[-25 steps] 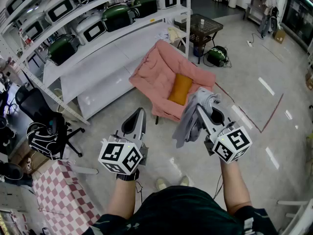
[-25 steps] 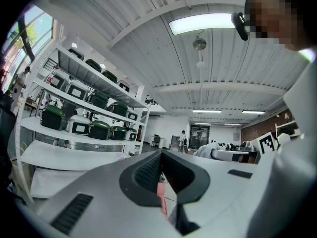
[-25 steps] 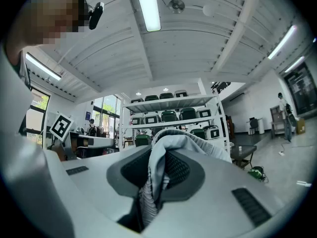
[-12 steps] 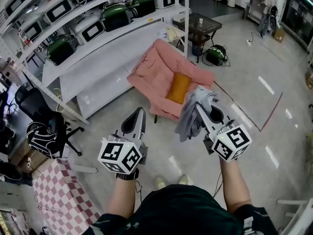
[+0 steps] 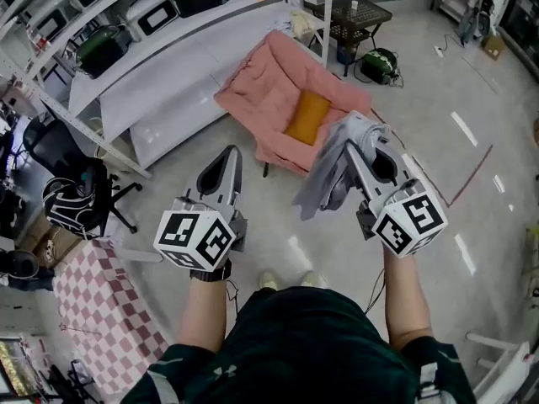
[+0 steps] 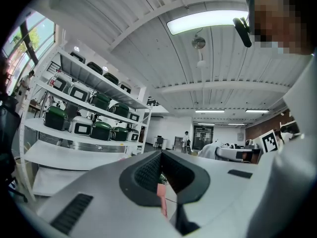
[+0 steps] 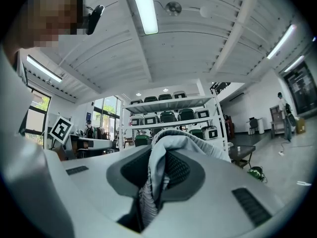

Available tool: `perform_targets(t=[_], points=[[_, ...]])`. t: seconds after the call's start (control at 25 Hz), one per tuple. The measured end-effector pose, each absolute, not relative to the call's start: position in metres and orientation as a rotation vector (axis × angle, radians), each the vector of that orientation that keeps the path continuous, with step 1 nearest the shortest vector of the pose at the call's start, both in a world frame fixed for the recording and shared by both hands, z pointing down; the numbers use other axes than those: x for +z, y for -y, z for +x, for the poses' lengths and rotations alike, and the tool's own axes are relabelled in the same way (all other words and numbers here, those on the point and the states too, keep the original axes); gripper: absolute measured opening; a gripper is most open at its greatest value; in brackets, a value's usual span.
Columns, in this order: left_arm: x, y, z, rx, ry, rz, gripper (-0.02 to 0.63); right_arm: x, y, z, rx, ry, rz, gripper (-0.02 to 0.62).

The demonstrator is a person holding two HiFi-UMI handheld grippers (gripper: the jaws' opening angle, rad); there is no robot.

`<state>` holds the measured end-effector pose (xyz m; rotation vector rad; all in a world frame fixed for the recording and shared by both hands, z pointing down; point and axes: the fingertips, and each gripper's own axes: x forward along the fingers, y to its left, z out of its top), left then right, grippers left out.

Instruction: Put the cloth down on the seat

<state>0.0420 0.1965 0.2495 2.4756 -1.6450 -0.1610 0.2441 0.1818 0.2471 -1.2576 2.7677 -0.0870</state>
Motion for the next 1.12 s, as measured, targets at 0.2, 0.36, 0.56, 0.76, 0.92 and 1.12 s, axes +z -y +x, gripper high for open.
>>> perform_targets(t=[0.2, 0.36, 0.56, 0.76, 0.92, 1.12], points=[[0.255, -0.192, 0.050, -0.174, 1.679, 2.447, 0.006, 0.253, -0.177, 0.256, -0.080, -2.781, -1.247, 0.050], [0.260, -0.185, 0.059, -0.164, 1.665, 2.454, 0.006, 0.260, -0.171, 0.263, -0.093, -2.785, -1.264, 0.051], [0.266, -0.167, 0.061, -0.161, 1.635, 2.471, 0.006, 0.266, -0.155, 0.261, -0.096, -2.785, -1.285, 0.050], [0.273, -0.138, 0.053, -0.161, 1.612, 2.477, 0.006, 0.273, -0.132, 0.247, -0.101, -2.800, -1.302, 0.050], [0.283, -0.108, 0.038, -0.143, 1.580, 2.486, 0.006, 0.278, -0.104, 0.226, -0.107, -2.805, -1.320, 0.049], [0.292, -0.063, 0.003, -0.135, 1.571, 2.485, 0.006, 0.285, -0.062, 0.187, -0.121, -2.815, -1.331, 0.051]])
